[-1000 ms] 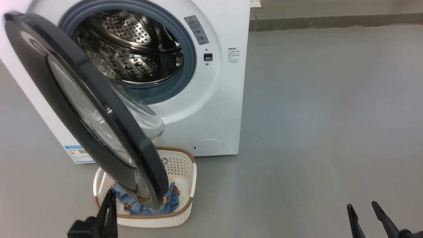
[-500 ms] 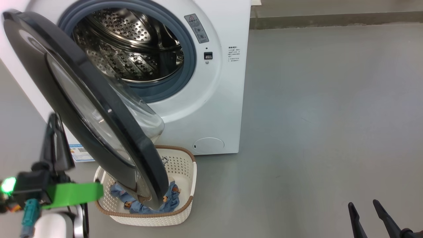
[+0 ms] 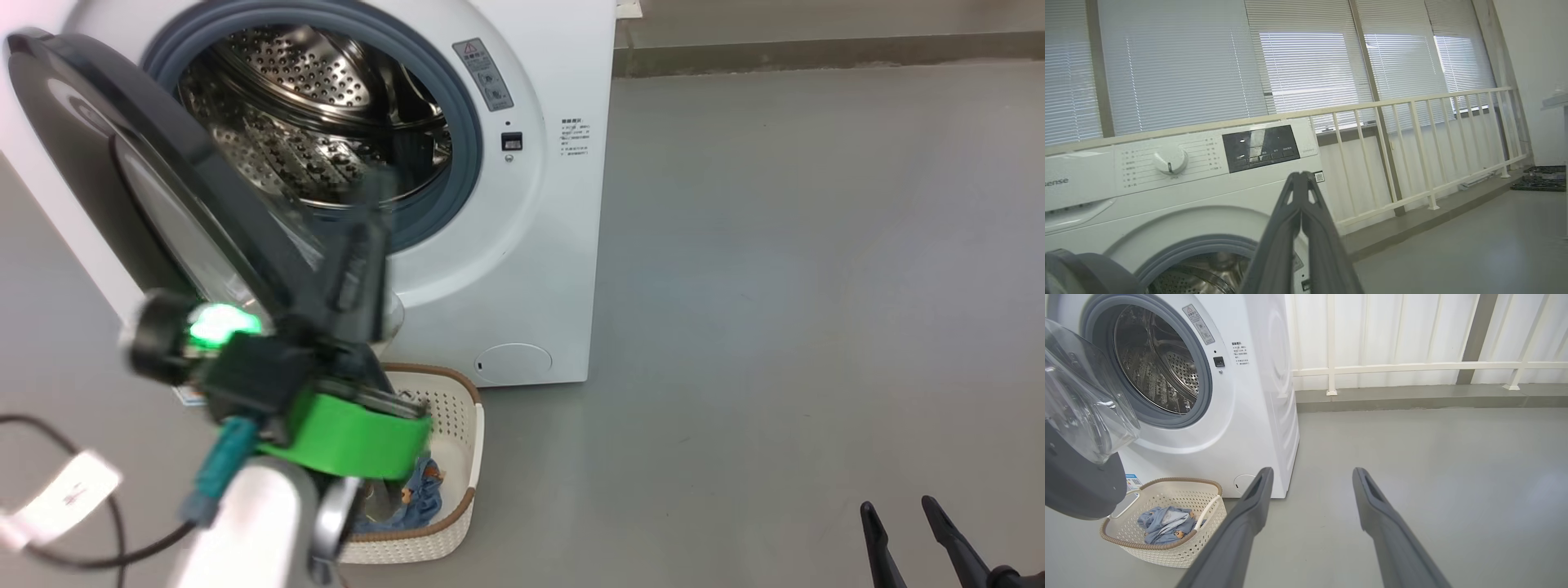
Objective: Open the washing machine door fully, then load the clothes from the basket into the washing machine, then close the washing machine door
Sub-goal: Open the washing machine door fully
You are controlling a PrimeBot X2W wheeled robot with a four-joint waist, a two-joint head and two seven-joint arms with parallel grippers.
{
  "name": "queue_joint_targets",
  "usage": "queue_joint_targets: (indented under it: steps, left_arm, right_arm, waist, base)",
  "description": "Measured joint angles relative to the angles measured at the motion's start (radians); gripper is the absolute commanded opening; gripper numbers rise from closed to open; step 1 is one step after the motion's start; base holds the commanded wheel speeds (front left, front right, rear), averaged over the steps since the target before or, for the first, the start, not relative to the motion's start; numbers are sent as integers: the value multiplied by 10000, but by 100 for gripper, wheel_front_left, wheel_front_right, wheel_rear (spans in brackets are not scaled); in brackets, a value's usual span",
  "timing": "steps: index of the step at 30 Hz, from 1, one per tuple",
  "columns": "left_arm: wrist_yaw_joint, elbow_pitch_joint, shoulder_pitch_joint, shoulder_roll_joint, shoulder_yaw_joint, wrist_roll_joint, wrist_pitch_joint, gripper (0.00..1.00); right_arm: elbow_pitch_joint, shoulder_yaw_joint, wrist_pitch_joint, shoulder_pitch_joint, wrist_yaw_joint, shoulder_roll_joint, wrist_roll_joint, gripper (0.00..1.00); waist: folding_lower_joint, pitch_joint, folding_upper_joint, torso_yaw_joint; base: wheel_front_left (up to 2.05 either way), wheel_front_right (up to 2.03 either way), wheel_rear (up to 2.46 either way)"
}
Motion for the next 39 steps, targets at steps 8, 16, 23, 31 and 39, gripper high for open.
queue_joint_targets:
  steps: [8,16,23,31,39]
  left_arm:
    - [-330,278,460,-111,-1885,-1375,1818,0]
    - [146,1768,967,-100,-2268,-1553,2408,0]
    - [573,3137,958,69,-1866,-1442,2243,0]
    - [769,3992,924,104,-1540,-1490,1933,0]
    - [842,4255,845,84,-1471,-1664,1758,0]
  right_arm:
    - [27,52,0,1,0,23,-12,100]
    - [-10,75,0,0,0,25,-13,100]
    - [0,71,0,0,0,29,-13,100]
    - [10,61,0,1,0,65,-12,100]
    - [17,33,0,1,0,90,-12,100]
  waist:
    - [-1,-34,0,-72]
    - [0,8,0,-102]
    - [0,-14,0,-142]
    - [0,-30,0,-129]
    - [0,21,0,-70]
  base:
    - [0,0,0]
    - [0,0,0]
    - [0,0,0]
    - [0,0,0]
    - [0,0,0]
